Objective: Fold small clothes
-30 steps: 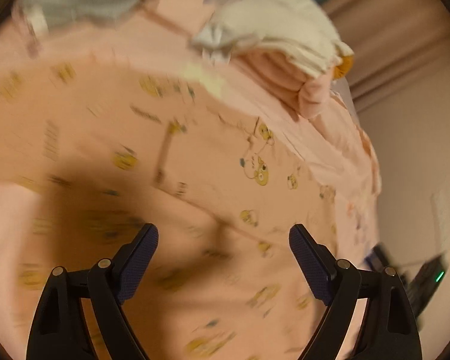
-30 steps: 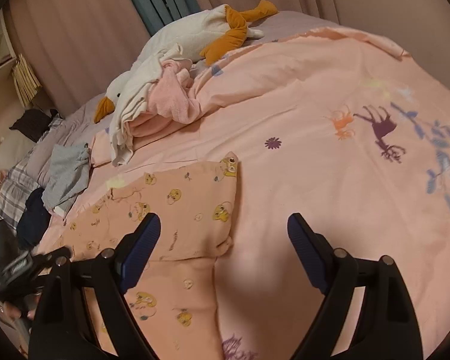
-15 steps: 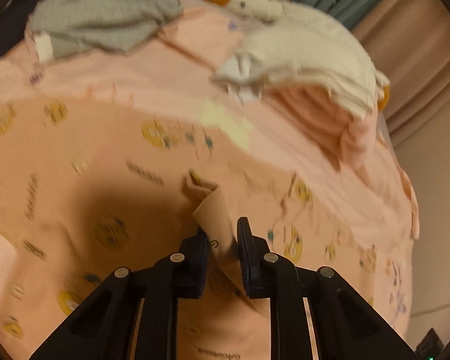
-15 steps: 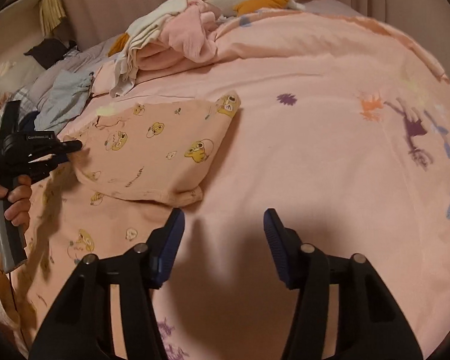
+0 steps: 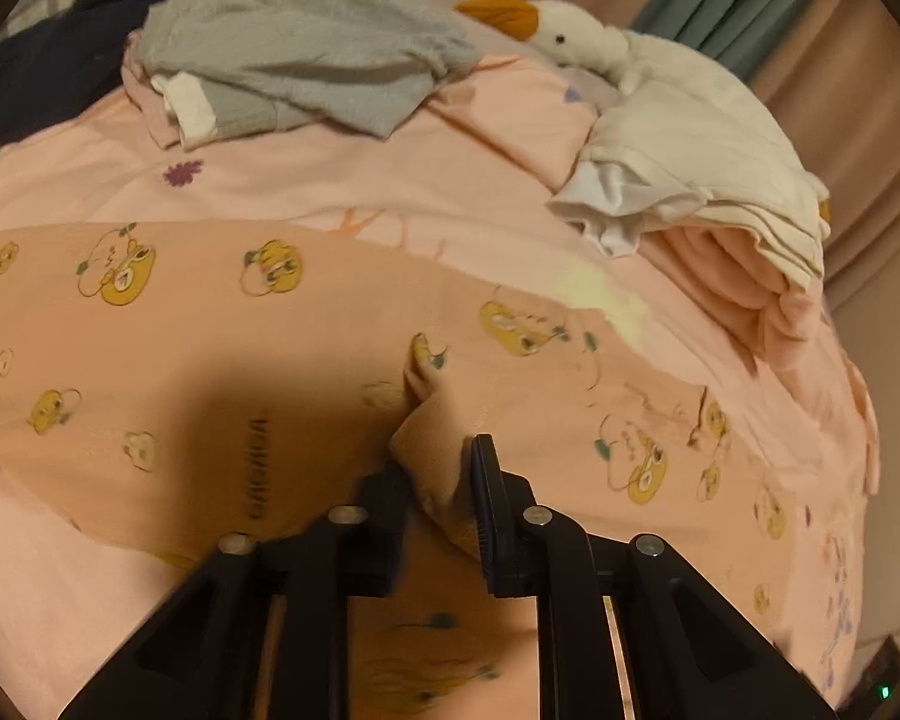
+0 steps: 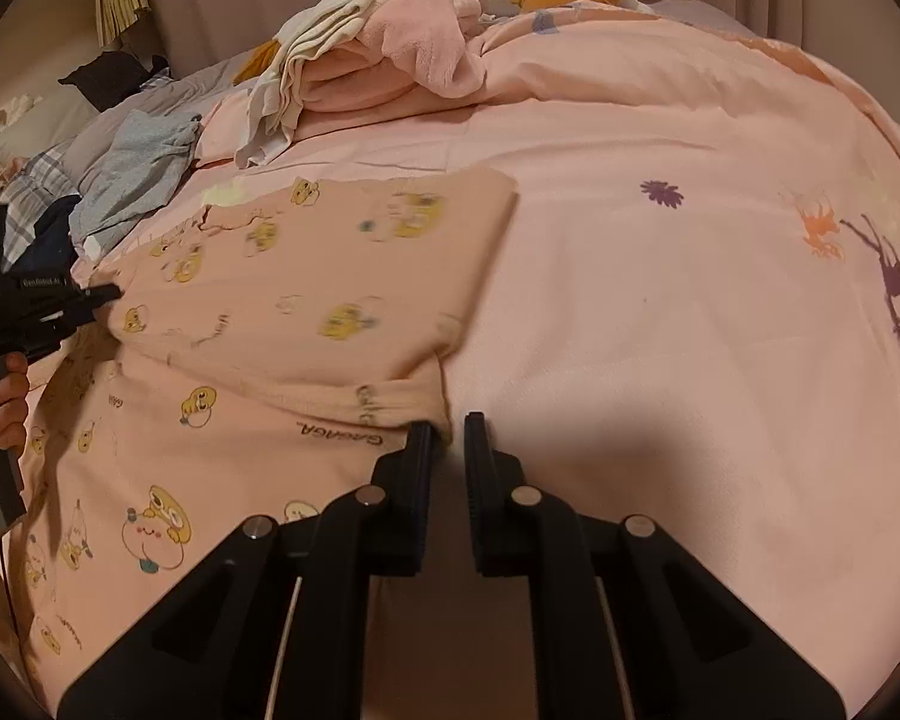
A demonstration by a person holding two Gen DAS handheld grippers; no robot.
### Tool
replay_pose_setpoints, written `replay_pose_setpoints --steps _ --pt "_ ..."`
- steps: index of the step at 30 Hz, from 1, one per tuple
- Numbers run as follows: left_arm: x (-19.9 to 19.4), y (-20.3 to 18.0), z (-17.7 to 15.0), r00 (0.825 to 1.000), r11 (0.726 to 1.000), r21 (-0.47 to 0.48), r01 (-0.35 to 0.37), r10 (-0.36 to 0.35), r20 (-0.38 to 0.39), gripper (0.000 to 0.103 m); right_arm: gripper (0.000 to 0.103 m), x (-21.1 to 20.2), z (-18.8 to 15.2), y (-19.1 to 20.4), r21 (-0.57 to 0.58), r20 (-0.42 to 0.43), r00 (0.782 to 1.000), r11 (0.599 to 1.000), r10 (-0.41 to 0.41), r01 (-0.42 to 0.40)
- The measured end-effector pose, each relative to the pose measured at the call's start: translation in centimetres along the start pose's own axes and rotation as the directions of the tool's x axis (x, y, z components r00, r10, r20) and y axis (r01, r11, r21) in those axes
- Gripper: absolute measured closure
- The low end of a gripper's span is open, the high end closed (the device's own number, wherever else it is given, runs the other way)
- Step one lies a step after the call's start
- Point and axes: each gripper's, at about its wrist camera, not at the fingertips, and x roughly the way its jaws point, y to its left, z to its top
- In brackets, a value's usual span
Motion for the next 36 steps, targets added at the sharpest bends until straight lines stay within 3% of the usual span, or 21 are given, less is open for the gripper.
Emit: replay_pose_setpoints --steps 3,5,7,8,9,10,13,15,17,20,21,23,24,26,28,29,30,31,33,34,36 --pt "-1.2 1.6 1.5 0.999 1.000 -0.007 -0.014 0.013 -0.049 0.072 0.090 -0.2 -0.1 0.2 -0.001 -0.006 1.000 1.000 -0.002 0.002" --pt "-3.7 3.2 2.7 0.998 0.998 -0.016 -0.058 0.059 0.030 0.061 0.090 -0.2 -0.2 0.4 -0.017 -0.003 1.000 1.000 -0.009 0.009" --pt "-6.4 4.9 3.5 0.988 0.993 -0.019 -0.115 0.117 0.100 0.038 0.086 -0.5 -0.3 0.3 -0.017 -0.014 1.000 1.000 -0.004 0.004" --pt "-7.3 5.8 3.7 0.984 0.991 -0.026 -0.130 0.133 0.116 0.033 0.084 -0.7 -0.2 0.2 -0.012 -0.025 1.000 1.000 0.009 -0.009" --pt "-8.3 7.1 3.7 0.981 0.989 -0.034 -0.143 0.146 0.125 0.029 0.077 -1.1 -0.1 0.0 0.003 -0.040 0.999 0.999 0.034 -0.034" --pt "-9.0 8.9 3.7 0.981 0.987 -0.038 -0.153 0.156 0.114 0.029 0.076 -1.8 0.0 -0.3 0.033 -0.041 0.997 0.998 0.063 -0.062" --pt "-9.8 14.5 2.7 0.988 0.980 -0.137 -0.142 0.149 0.041 0.029 0.077 -5.5 0.6 -0.4 0.105 0.099 0.986 0.984 0.136 -0.146" --pt "-10.3 19.5 1.7 0.994 0.951 -0.292 -0.100 0.108 0.014 0.029 0.079 -7.0 1.4 0.2 0.140 0.149 0.975 0.972 0.166 -0.187" --pt "-10.7 22.7 1.2 0.996 0.912 -0.406 -0.062 0.081 0.029 0.029 0.080 -7.0 2.5 1.7 0.115 0.151 0.976 0.978 0.155 -0.173" --pt "-11.9 28.1 0.6 0.994 0.809 -0.588 -0.002 0.067 0.088 0.029 0.083 -3.0 4.0 4.2 0.063 0.028 0.998 0.996 0.063 -0.065" --pt "-12.5 29.6 0.5 0.990 0.779 -0.625 0.051 0.045 0.136 0.028 0.084 -0.8 4.4 5.0 0.060 -0.066 0.997 0.997 -0.039 0.043" --pt "-12.9 31.2 0.7 0.982 0.753 -0.655 0.062 0.070 0.173 0.026 0.080 1.2 4.9 5.7 0.058 -0.157 0.976 0.985 -0.151 0.162" --pt "-12.8 31.5 1.0 0.981 0.750 -0.660 0.056 0.081 0.175 0.026 0.080 1.5 5.2 6.0 0.058 -0.158 0.977 0.987 -0.140 0.151" --pt "-12.4 32.1 1.7 0.975 0.751 -0.659 0.044 0.112 0.193 0.025 0.078 0.8 5.2 6.2 0.091 -0.108 0.993 0.994 -0.043 0.053" --pt "-12.5 32.0 2.7 0.946 0.766 -0.643 -0.004 0.211 0.245 0.025 0.050 0.0 4.7 5.7 0.123 -0.080 0.997 0.992 -0.023 0.033" --pt "-12.5 31.9 3.1 0.926 0.775 -0.629 -0.052 0.274 0.260 0.027 0.043 -0.6 4.2 5.3 0.146 -0.059 0.998 0.989 -0.029 0.038" --pt "-12.4 31.3 3.8 0.888 0.773 -0.614 -0.163 0.386 0.251 0.049 0.036 -1.2 3.8 4.6 0.177 -0.029 0.999 0.984 -0.031 0.035" --pt "-12.0 31.2 4.6 0.855 0.757 -0.590 -0.281 0.477 0.204 0.076 0.037 -1.6 3.7 4.0 0.193 -0.011 0.999 0.981 -0.032 0.034" --pt "-11.1 29.6 5.7 0.819 0.761 -0.500 -0.413 0.550 0.161 0.088 0.038 -2.3 3.9 2.7 0.225 0.007 0.999 0.974 -0.044 0.042" --pt "-10.8 27.8 6.2 0.798 0.778 -0.429 -0.459 0.573 0.187 0.093 0.038 -2.9 4.0 1.9 0.255 0.026 0.998 0.966 -0.059 0.050" --pt "-11.0 24.9 6.6 0.792 0.812 -0.347 -0.469 0.561 0.242 0.095 0.038 -4.1 4.0 0.2 0.324 0.081 0.992 0.944 -0.099 0.068"
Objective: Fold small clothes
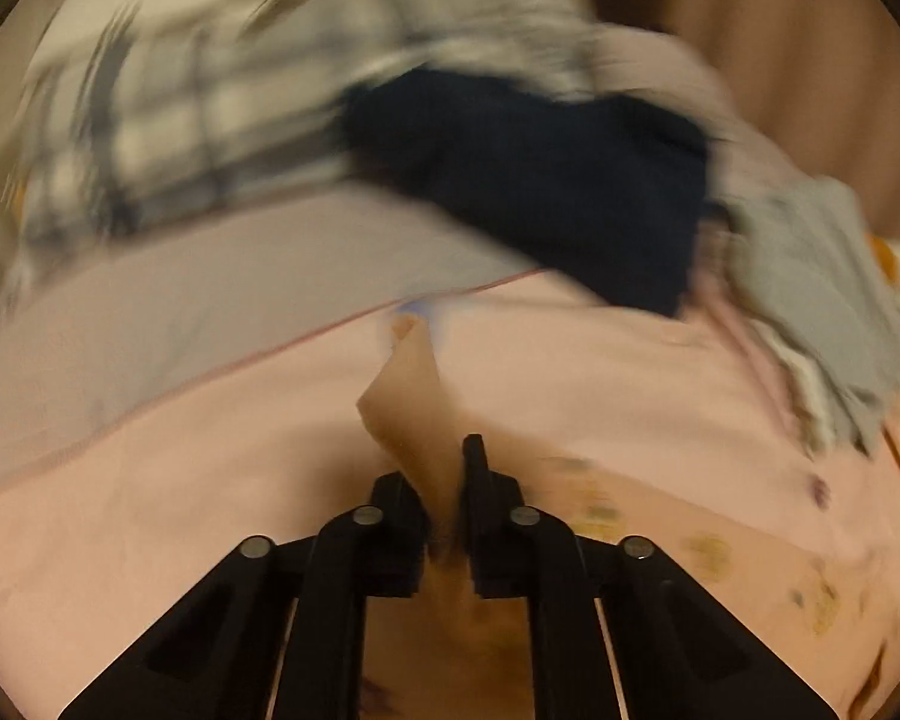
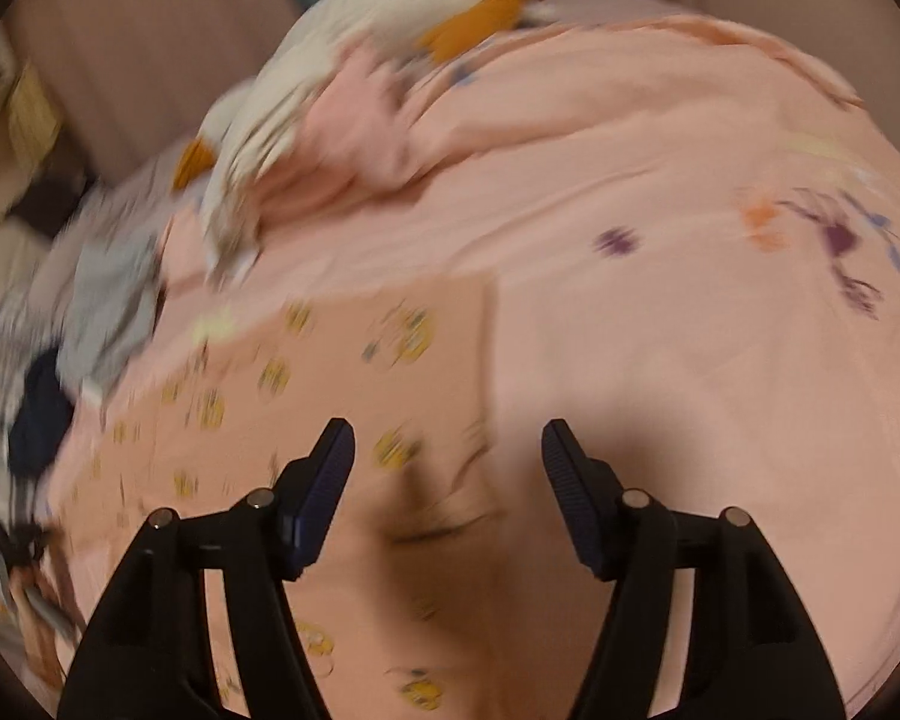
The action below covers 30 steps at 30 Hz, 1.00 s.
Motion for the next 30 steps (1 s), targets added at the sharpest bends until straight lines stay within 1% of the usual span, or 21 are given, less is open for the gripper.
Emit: replay_pose_setpoints --steps 2,4,5,7,8,9,10,11,12,13,14,15,16,17,19,20,22,25,27,28,30 --pt "-2.9 -3.4 0.0 0.995 0.995 0.056 0.087 -0.089 0.036 0.095 0.036 -0.9 0.6 -0.9 0.033 0.030 0.999 0.999 -0.011 0.010" --pt "-6.5 -7.9 -0.2 0.976 0.973 0.103 0.209 -0.214 0.043 0.095 0.036 -1.8 1.1 -1.9 0.040 0.041 0.999 0.999 0.001 -0.003" --pt "-8.3 -10.3 -0.5 0.960 0.953 0.139 0.270 -0.278 0.041 0.095 0.036 -2.2 1.2 -2.3 0.050 0.049 0.999 0.999 0.012 -0.015" --pt "-12.3 -16.3 -2.3 0.892 0.869 0.228 0.440 -0.452 0.001 0.095 0.036 -2.9 1.4 -3.1 0.084 0.070 0.997 0.996 0.037 -0.042" --pt "-14.6 -19.5 -3.9 0.846 0.808 0.271 0.523 -0.530 -0.052 0.095 0.036 -3.3 1.4 -3.5 0.095 0.076 0.996 0.994 0.043 -0.050" --pt "-16.9 -22.9 -6.1 0.786 0.730 0.306 0.611 -0.604 -0.131 0.095 0.036 -3.4 1.5 -3.8 0.098 0.078 0.996 0.994 0.040 -0.048" --pt "-18.1 -25.0 -7.5 0.747 0.678 0.322 0.660 -0.639 -0.185 0.090 0.036 -3.6 1.6 -4.2 0.100 0.082 0.996 0.994 0.030 -0.038" --pt "-19.6 -28.0 -9.6 0.693 0.601 0.350 0.719 -0.661 -0.288 0.086 0.036 -3.8 1.6 -4.7 0.106 0.090 0.996 0.994 0.016 -0.025" --pt "-20.1 -29.9 -10.7 0.666 0.557 0.368 0.745 -0.655 -0.357 0.078 0.036 -3.8 1.7 -5.0 0.113 0.092 0.996 0.993 0.004 -0.015" --pt "-20.8 -32.1 -12.2 0.645 0.515 0.387 0.764 -0.624 -0.442 0.078 0.034 -4.0 1.9 -5.6 0.124 0.092 0.996 0.992 -0.008 -0.003" --pt "-21.1 -32.6 -12.9 0.650 0.515 0.395 0.760 -0.601 -0.466 0.077 0.032 -4.1 2.0 -6.1 0.134 0.092 0.996 0.991 -0.006 -0.007" --pt "-21.4 -32.7 -13.5 0.664 0.525 0.406 0.748 -0.582 -0.470 0.076 0.025 -4.1 2.0 -6.5 0.145 0.091 0.996 0.989 0.010 -0.023" --pt "-21.8 -32.4 -13.7 0.685 0.534 0.429 0.729 -0.565 -0.461 0.068 0.020 -3.8 2.1 -6.9 0.154 0.082 0.996 0.987 0.038 -0.051" --pt "-21.9 -31.8 -13.6 0.694 0.537 0.439 0.720 -0.559 -0.455 0.061 0.019 -3.5 2.0 -7.1 0.162 0.070 0.996 0.984 0.064 -0.074" --pt "-21.4 -29.5 -12.5 0.719 0.568 0.441 0.695 -0.550 -0.425 0.036 0.019 -2.4 1.9 -7.1 0.188 0.018 0.991 0.973 0.133 -0.134" --pt "-20.9 -28.3 -11.8 0.735 0.589 0.439 0.679 -0.544 -0.405 0.033 0.019 -1.7 1.7 -6.8 0.199 -0.008 0.985 0.965 0.174 -0.169" --pt "-19.2 -25.1 -11.3 0.783 0.642 0.450 0.621 -0.491 -0.381 0.031 0.019 -0.7 1.4 -5.6 0.194 -0.041 0.971 0.955 0.237 -0.225" --pt "-14.9 -21.0 -11.7 0.835 0.692 0.480 0.539 -0.362 -0.414 0.031 0.019 1.4 0.6 -3.0 0.164 -0.112 0.949 0.947 0.296 -0.276" --pt "-12.6 -18.9 -12.5 0.843 0.695 0.496 0.521 -0.325 -0.430 0.031 0.022 2.9 0.2 -1.2 0.136 -0.160 0.929 0.940 0.333 -0.314" --pt "-11.2 -17.7 -13.0 0.853 0.699 0.512 0.499 -0.290 -0.434 0.031 0.026 3.7 0.2 0.0 0.117 -0.176 0.925 0.940 0.336 -0.319" --pt "-9.5 -16.3 -13.4 0.864 0.723 0.508 0.468 -0.253 -0.435 0.031 0.027 5.1 0.1 2.2 0.069 -0.189 0.931 0.950 0.311 -0.303"
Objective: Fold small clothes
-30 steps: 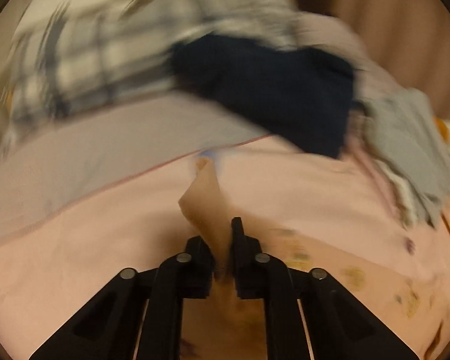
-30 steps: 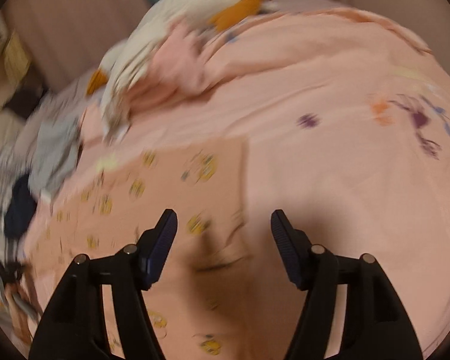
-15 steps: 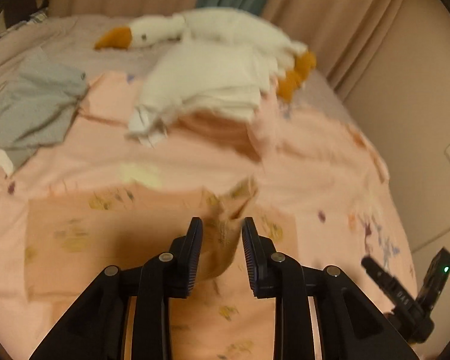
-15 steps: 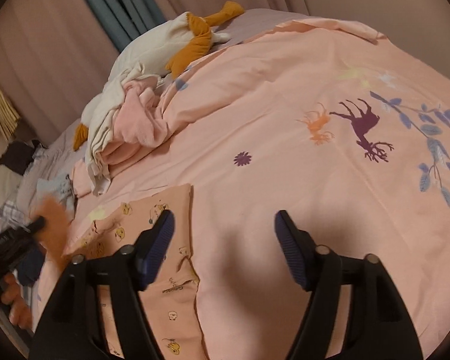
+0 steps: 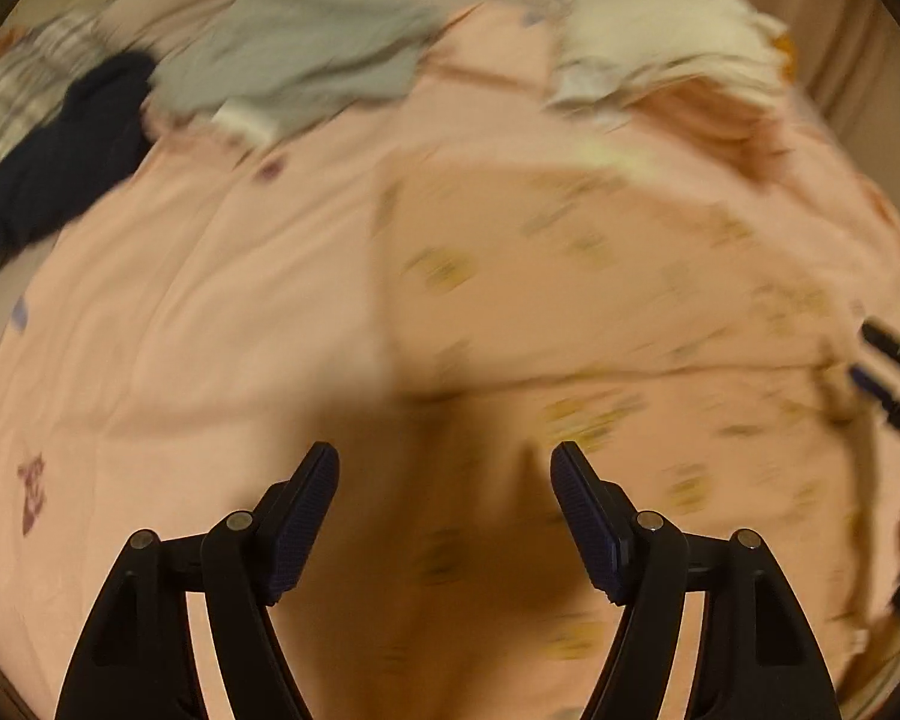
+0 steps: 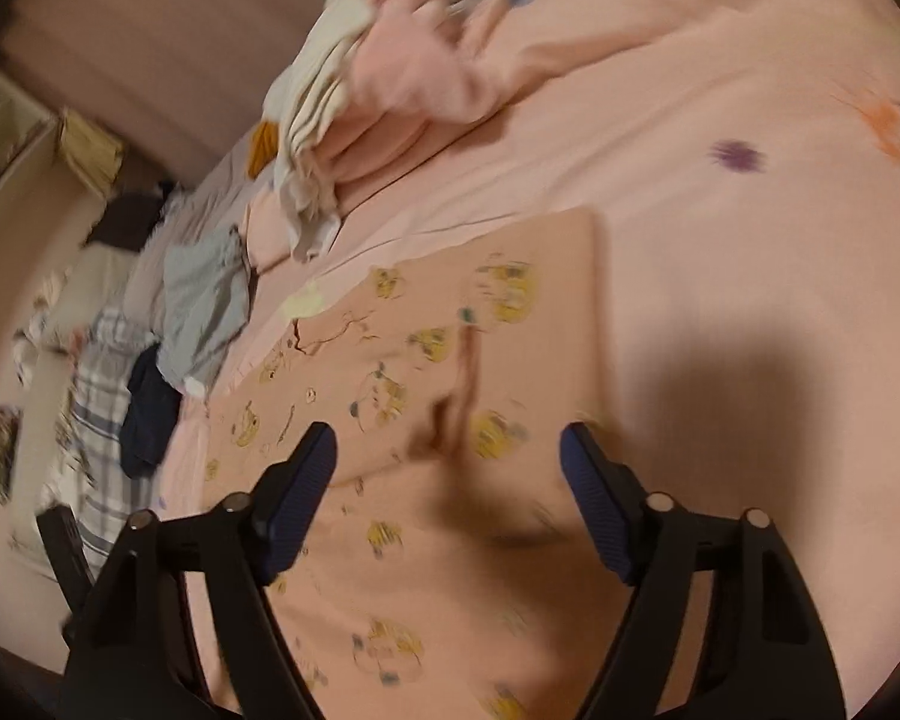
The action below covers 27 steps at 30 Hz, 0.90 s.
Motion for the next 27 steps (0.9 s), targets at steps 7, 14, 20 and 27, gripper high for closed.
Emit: replay_pose_setpoints --steps 7,14,20,27 --pt "2.4 1.9 0.8 1.000 0.999 -0.027 0.019 -0.019 -0.008 0.030 0.093 6.8 1.3 2.2 -0.022 -0.102 0.988 0.994 -0.112 0.111" --pt "3.6 1.1 1.6 0.998 0.996 0.059 -0.066 0.065 0.015 0.019 0.095 -0.4 3.3 1.9 0.058 0.120 0.992 0.998 0.025 -0.032" --pt "4.1 1.8 2.2 0.991 0.987 -0.089 -0.131 0.131 -0.012 0.015 0.081 -0.9 2.6 -0.3 -0.042 0.075 0.969 0.970 -0.235 0.239" --pt "-0.2 0.6 -0.2 0.984 0.982 0.056 -0.179 0.178 0.015 0.015 0.064 -2.8 0.1 -5.6 0.034 0.153 0.959 0.971 -0.240 0.238"
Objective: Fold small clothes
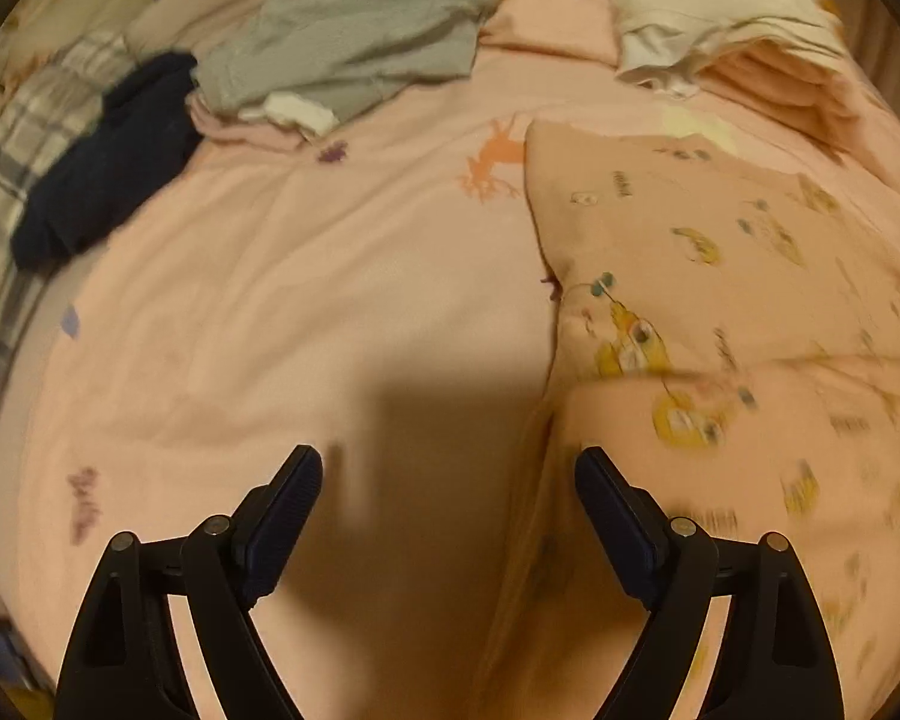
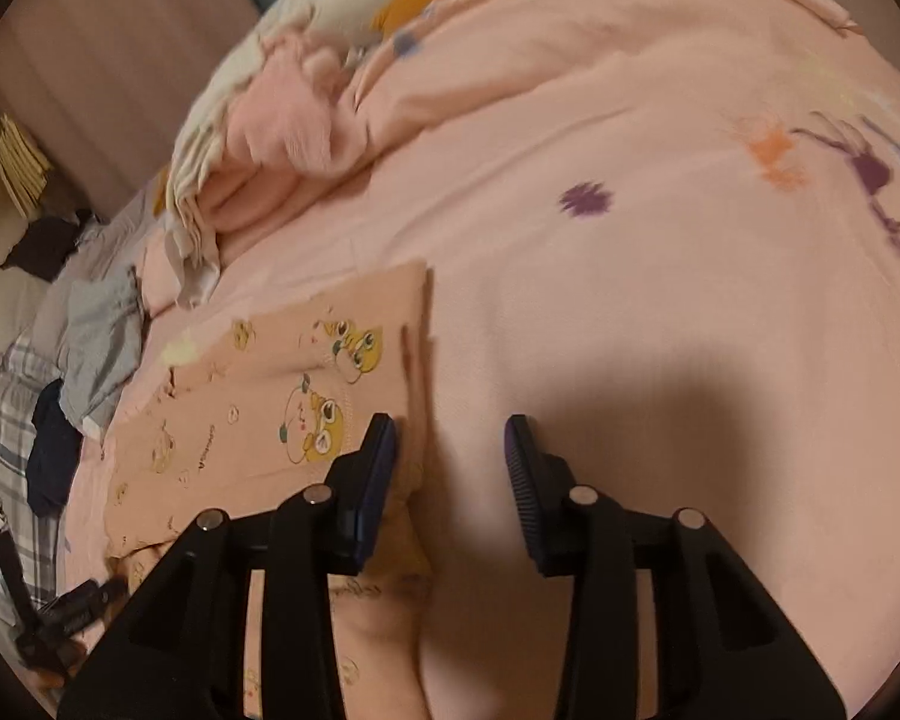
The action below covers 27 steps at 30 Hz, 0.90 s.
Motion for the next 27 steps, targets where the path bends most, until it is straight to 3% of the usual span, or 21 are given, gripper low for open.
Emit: replay_pose_setpoints --steps 2,3,6,8,10,11,12,13,14,15,16,17,19,21,23,24,25,27 --pt "-3.3 1.6 -0.4 0.995 0.998 -0.064 0.010 -0.004 0.097 0.016 0.064 -1.3 0.3 0.7 -0.028 0.046 0.999 1.000 -0.008 0.010" --pt "-4.3 2.0 -0.5 0.990 0.995 -0.089 0.033 -0.021 0.136 0.016 0.065 -2.4 0.4 1.3 -0.031 0.086 0.995 0.999 0.046 -0.044" --pt "-7.3 1.8 0.5 0.941 0.971 -0.158 0.181 -0.124 0.314 0.016 0.077 -3.3 0.0 3.1 -0.059 0.073 0.971 0.973 0.228 -0.224" --pt "-6.0 -0.4 2.3 0.941 0.972 -0.127 0.198 -0.152 0.302 0.016 0.085 -2.3 -0.6 4.4 -0.105 0.041 0.974 0.971 0.221 -0.215" --pt "-1.9 -3.3 4.1 0.963 0.978 -0.090 0.190 -0.168 0.211 0.022 0.086 0.9 -1.9 5.2 -0.190 0.001 0.999 0.981 0.042 -0.041" --pt "0.4 -4.2 4.5 0.977 0.984 -0.085 0.159 -0.144 0.160 0.024 0.089 2.1 -2.1 5.0 -0.208 -0.026 1.000 0.978 -0.008 0.002" --pt "2.5 -4.6 4.7 0.993 0.990 -0.100 0.102 -0.095 0.077 0.028 0.091 2.9 -2.4 4.5 -0.221 -0.041 0.999 0.975 -0.020 0.010" --pt "4.0 -4.4 4.5 0.997 0.989 -0.122 0.083 -0.082 0.009 0.029 0.091 2.3 -2.5 4.4 -0.230 -0.016 1.000 0.973 -0.004 0.001" --pt "4.8 -3.8 4.0 0.992 0.980 -0.159 0.122 -0.122 0.006 0.029 0.090 1.4 -2.1 4.6 -0.229 -0.030 1.000 0.973 -0.003 -0.004" --pt "4.3 -2.8 3.2 0.984 0.967 -0.191 0.170 -0.157 0.085 0.029 0.083 0.2 -1.7 4.9 -0.221 -0.027 0.999 0.975 0.021 -0.027" --pt "3.8 -2.1 2.5 0.983 0.963 -0.206 0.171 -0.152 0.104 0.029 0.083 -0.9 -1.5 4.9 -0.208 -0.001 0.998 0.976 0.058 -0.057" --pt "3.6 -1.8 2.2 0.985 0.965 -0.206 0.160 -0.143 0.092 0.029 0.083 -2.3 -1.5 5.1 -0.198 0.043 0.992 0.974 0.117 -0.106" --pt "3.2 -0.7 1.3 0.990 0.974 -0.176 0.144 -0.140 0.037 0.028 0.074 -3.1 -1.7 5.8 -0.219 0.065 0.987 0.967 0.149 -0.131" --pt "2.7 0.7 0.4 0.991 0.967 -0.218 0.129 -0.130 0.007 0.028 0.072 -1.5 -2.7 6.6 -0.253 0.003 0.997 0.964 0.083 -0.080" --pt "1.5 3.0 -1.2 0.997 0.944 -0.323 0.064 -0.075 -0.022 0.028 0.081 1.9 -4.8 6.6 -0.275 -0.121 0.991 0.961 -0.049 0.014" --pt "-0.3 4.6 -2.4 0.996 0.918 -0.386 0.086 -0.083 0.025 0.028 0.082 1.0 -5.4 6.7 -0.288 -0.069 0.997 0.958 -0.043 0.022" --pt "-1.4 5.3 -3.1 0.994 0.904 -0.413 0.109 -0.087 0.072 0.028 0.075 -0.5 -5.7 6.9 -0.301 -0.052 0.997 0.953 -0.055 0.037" --pt "-4.5 6.3 -4.9 0.986 0.887 -0.443 0.128 -0.064 0.157 0.028 0.070 -3.3 -5.8 7.4 -0.318 -0.073 0.996 0.948 -0.045 0.020"
